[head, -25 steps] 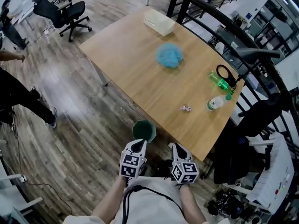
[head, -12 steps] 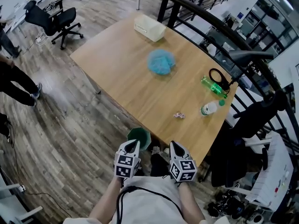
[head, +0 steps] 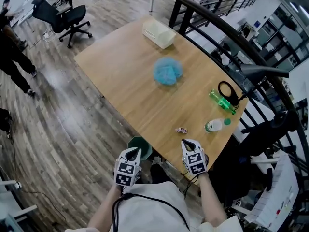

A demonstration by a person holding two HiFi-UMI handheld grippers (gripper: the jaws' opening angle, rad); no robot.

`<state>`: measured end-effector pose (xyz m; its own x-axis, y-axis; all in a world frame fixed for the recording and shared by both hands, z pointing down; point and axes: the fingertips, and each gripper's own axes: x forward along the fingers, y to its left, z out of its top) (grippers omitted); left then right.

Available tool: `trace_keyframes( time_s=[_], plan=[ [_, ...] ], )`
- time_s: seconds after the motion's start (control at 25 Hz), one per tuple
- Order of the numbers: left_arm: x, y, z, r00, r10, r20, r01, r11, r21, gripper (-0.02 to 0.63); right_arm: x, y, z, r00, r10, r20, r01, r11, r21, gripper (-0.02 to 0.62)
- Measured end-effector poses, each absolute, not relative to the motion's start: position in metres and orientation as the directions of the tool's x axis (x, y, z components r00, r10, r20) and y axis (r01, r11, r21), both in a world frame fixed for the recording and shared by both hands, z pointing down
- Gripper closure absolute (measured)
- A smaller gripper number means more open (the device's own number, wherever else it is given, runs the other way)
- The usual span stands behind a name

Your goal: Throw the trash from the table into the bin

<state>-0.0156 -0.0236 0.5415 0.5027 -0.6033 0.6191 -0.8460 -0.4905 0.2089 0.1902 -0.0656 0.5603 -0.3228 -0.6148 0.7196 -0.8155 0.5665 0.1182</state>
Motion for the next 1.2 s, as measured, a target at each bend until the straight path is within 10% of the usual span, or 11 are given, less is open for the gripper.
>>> trace_keyframes(
  time_s=[0.52, 0.84, 1.2],
  plan=[
    [0.011, -0.02, 0.566, 0.397, -0.571, 0.719, -0.904, -0.38, 0.197, 0.584, 0.22, -0.121, 0.631, -0.35, -0.401, 0.846, -0.633, 0.768, 0.102, 0.371],
    [0.001, -0.01, 0.572, 0.311, -0.591, 0.744, -0.949, -0.234, 0.211, 0.584, 0.212, -0.127, 0.648, -0.398, -0.345, 0.85, -0.619, 0.785, 0.029, 0.371],
    [-0.007, 0.005, 0.576, 0.353, -0.586, 0.729, -0.933, -0.28, 0.227, 0.584, 0.198, -0.111, 0.65, -0.343, -0.377, 0.86, -0.672, 0.738, 0.056, 0.528]
  ],
)
